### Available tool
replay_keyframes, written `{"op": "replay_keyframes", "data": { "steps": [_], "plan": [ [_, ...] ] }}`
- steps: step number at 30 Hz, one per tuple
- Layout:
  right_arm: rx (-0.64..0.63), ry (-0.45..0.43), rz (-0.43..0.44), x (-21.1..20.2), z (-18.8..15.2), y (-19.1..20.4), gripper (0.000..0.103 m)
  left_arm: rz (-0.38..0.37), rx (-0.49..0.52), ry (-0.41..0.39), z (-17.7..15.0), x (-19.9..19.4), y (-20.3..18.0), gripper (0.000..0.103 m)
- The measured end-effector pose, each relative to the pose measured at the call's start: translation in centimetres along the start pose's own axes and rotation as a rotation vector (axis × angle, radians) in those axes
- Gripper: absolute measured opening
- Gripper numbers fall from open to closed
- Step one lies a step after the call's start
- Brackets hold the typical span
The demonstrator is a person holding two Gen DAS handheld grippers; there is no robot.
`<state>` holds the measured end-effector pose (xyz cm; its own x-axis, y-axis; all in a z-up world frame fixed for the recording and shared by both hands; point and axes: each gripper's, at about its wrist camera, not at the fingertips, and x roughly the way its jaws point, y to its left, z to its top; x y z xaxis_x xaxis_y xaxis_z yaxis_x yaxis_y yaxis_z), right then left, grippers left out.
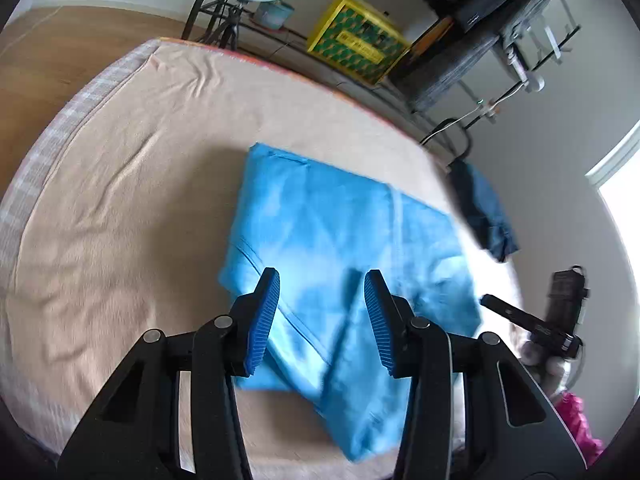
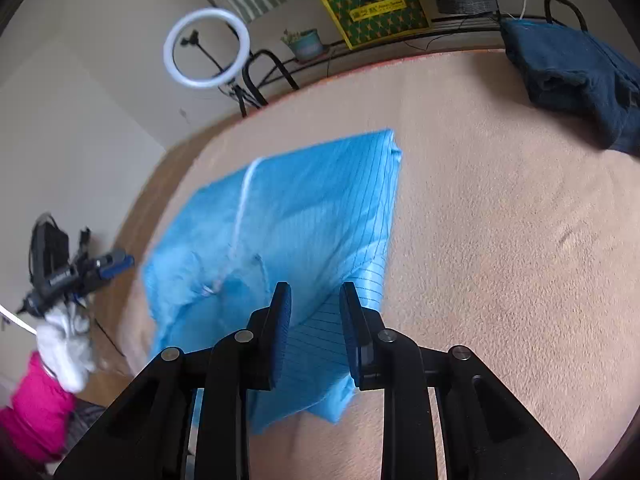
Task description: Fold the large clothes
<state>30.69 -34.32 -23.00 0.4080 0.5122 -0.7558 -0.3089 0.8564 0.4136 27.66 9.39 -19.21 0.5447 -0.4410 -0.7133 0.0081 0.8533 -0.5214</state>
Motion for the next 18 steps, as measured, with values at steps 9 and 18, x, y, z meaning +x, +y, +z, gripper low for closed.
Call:
{"op": "replay_keyframes", "data": {
  "steps": [9, 18],
  "plan": [
    [-0.065, 0.128, -0.133, 0.6, -0.6, -0.7, 0.023, 0.139, 0.008, 0.153, -2.5, 3.7, 3.6, 0.044],
    [-0.267, -0.188, -0.128, -1.7, 7.4, 5.7, 0.023, 0.053, 0.180, -0.042, 4.4, 2.6, -4.6, 0.044]
  ]
}}
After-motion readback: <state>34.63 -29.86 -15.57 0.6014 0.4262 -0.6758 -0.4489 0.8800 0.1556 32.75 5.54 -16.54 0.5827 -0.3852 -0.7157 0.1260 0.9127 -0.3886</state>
